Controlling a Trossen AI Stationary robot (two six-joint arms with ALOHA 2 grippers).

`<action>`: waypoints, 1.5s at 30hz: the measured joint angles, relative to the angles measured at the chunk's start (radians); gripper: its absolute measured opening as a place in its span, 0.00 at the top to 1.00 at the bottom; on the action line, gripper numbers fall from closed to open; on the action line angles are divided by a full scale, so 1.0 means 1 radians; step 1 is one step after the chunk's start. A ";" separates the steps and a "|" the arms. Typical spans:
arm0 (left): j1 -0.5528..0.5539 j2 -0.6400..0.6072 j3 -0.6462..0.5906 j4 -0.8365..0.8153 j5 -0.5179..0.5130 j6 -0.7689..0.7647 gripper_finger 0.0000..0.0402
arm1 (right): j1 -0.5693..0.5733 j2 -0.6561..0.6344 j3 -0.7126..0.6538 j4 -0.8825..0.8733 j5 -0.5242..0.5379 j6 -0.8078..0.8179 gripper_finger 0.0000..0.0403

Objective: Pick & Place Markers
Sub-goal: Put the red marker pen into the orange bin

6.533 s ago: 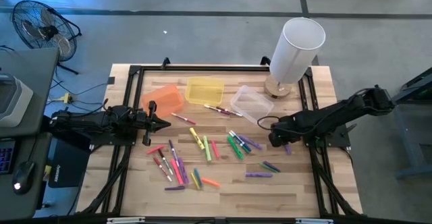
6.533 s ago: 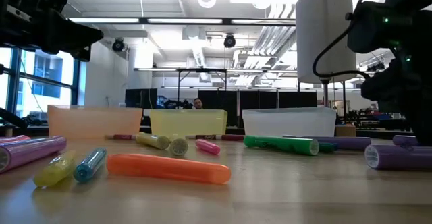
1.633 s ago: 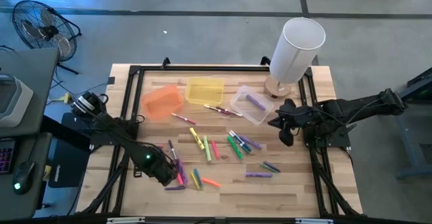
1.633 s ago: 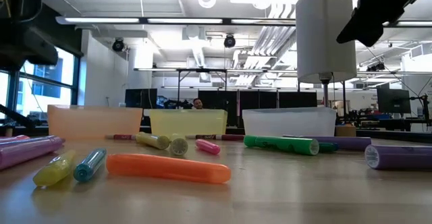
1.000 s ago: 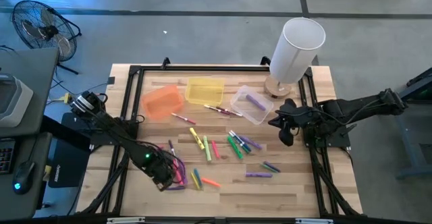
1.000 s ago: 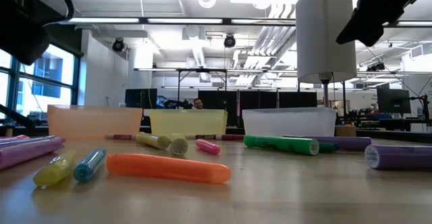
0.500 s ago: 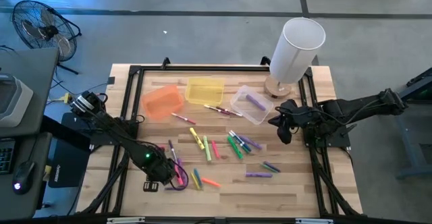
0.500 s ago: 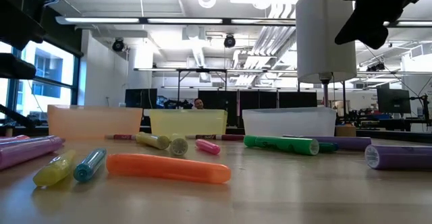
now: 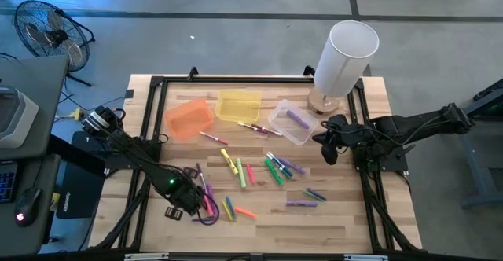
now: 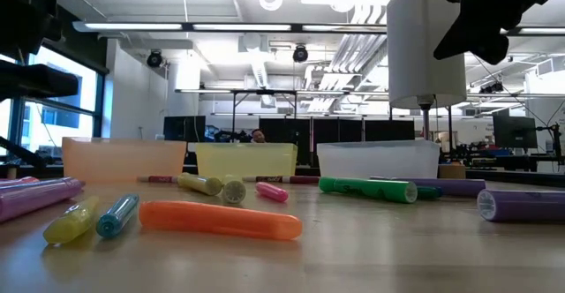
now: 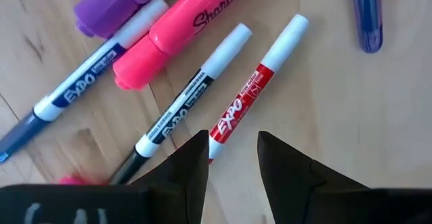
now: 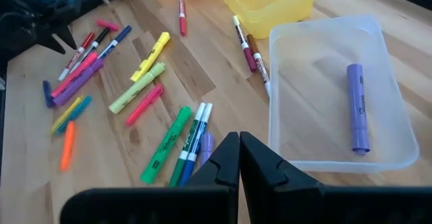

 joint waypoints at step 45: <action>0.030 -0.005 0.224 -0.184 0.051 -0.267 0.95 | 0.000 0.000 0.000 0.001 -0.015 -0.204 1.00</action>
